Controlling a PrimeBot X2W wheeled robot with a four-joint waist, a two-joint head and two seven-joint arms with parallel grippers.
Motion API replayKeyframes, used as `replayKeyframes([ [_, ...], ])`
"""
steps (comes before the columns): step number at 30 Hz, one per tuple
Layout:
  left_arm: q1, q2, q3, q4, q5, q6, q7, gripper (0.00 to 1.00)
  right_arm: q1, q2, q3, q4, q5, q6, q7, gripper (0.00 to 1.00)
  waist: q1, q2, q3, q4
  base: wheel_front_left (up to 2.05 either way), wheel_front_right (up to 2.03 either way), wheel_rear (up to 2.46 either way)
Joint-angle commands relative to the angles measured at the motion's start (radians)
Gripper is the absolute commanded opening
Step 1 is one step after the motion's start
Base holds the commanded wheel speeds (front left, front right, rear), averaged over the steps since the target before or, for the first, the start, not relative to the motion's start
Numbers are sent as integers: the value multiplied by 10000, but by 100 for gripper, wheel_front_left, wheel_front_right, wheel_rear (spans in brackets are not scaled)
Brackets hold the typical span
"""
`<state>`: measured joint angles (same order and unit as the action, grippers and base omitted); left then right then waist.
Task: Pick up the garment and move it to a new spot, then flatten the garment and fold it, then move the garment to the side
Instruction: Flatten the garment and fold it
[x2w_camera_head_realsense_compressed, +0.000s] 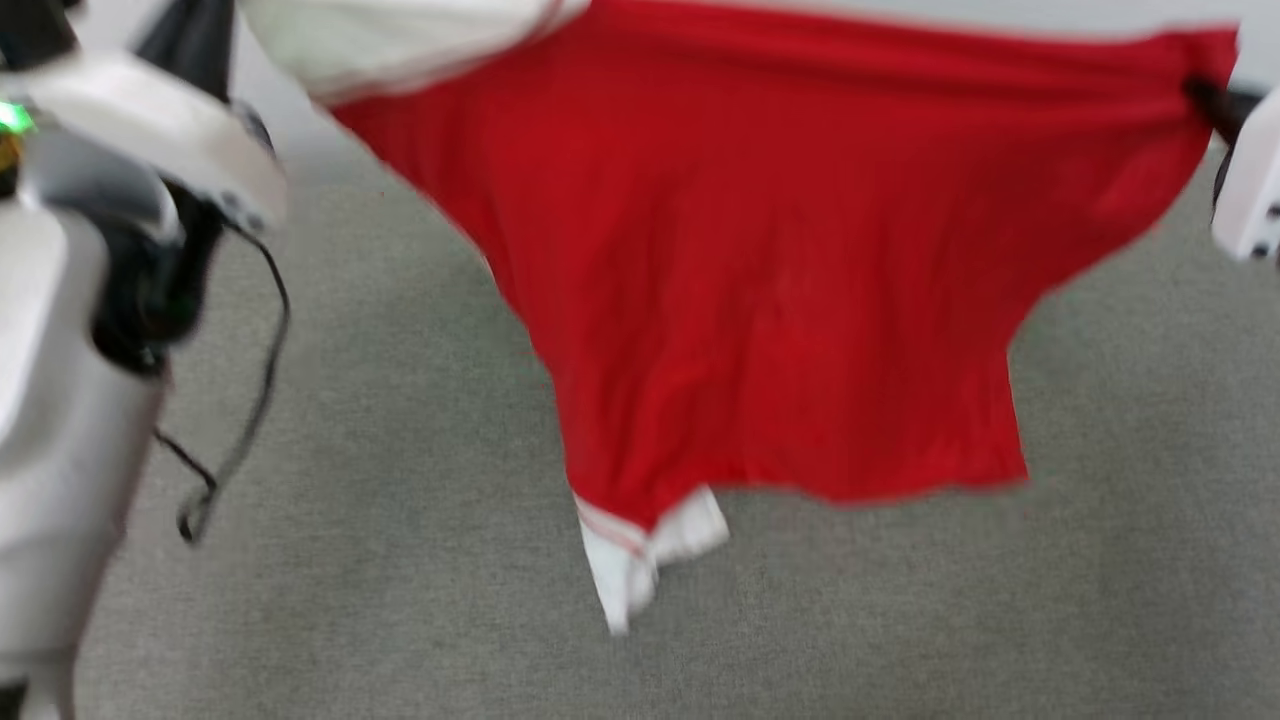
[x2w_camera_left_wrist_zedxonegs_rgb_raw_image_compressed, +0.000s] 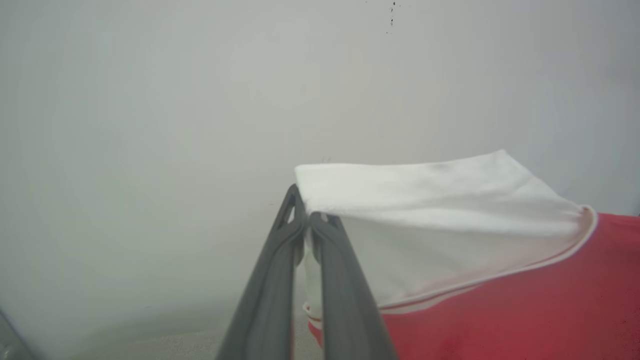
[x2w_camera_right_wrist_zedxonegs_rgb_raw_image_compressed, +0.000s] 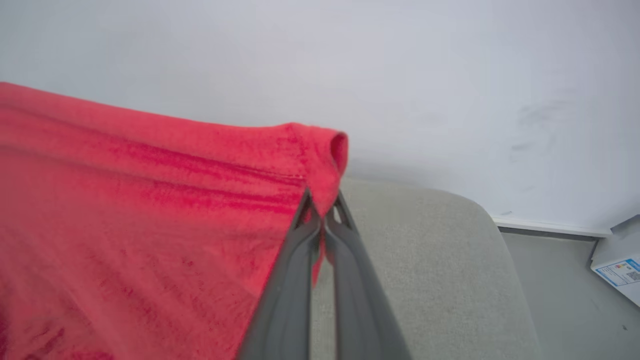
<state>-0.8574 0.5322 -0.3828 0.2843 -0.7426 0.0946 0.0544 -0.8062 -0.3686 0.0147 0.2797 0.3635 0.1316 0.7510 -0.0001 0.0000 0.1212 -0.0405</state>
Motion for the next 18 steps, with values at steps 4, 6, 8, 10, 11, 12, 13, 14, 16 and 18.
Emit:
replayKeyframes([
  [4, -2046, 61, 92, 980, 438, -227, -191, 0, -1414, -146, 147, 216, -246, -17, -855, 0, 1, 0, 999, -214, 0, 0, 0],
  [6, -2961, 98, 157, 1384, 627, -295, -366, 0, -2111, -128, 254, 308, -431, -17, -1391, 0, 1, 0, 1438, -280, 0, 0, 0],
  [8, -3897, 172, 278, 1710, 787, -339, -557, 0, -2859, -34, 322, 423, -632, -19, -1954, 0, 1, 0, 1954, -346, 0, 0, 0],
  [10, -4718, 236, 385, 2011, 906, -369, -710, 0, -3572, 39, 377, 569, -810, -19, -2507, 0, 1, 0, 2494, -410, 0, 0, 0],
  [11, -5096, 241, 415, 2155, 998, -400, -849, 0, -3912, 66, 391, 669, -906, -19, -2809, 0, 1, 0, 2749, -426, 0, 0, 0],
  [12, -5458, 255, 438, 2279, 1034, -445, -883, 0, -4232, 98, 435, 758, -958, -19, -3046, 0, 1, 0, 3011, -439, 0, 0, 0],
  [13, -5803, 262, 474, 2379, 1072, -454, -935, 0, -4558, 132, 449, 834, -1052, -19, -3303, 0, 1, 0, 3279, -450, 0, 0, 0],
  [14, -6162, 281, 492, 2458, 1102, -486, -951, 0, -4895, 128, 486, 894, -1115, -19, -3496, 0, 1, 0, 3569, -447, 0, 0, 0],
  [16, -6709, 294, 491, 2643, 1193, -550, -1038, 0, -5462, 185, 580, 1063, -1228, -19, -3930, 0, 1, 0, 4076, -438, 0, 0, 0],
  [18, -7149, 281, 459, 2824, 1267, -580, -1118, 0, -5938, 229, 686, 1298, -1296, -19, -4304, 0, 1, 0, 4553, -420, 0, 0, 0],
])
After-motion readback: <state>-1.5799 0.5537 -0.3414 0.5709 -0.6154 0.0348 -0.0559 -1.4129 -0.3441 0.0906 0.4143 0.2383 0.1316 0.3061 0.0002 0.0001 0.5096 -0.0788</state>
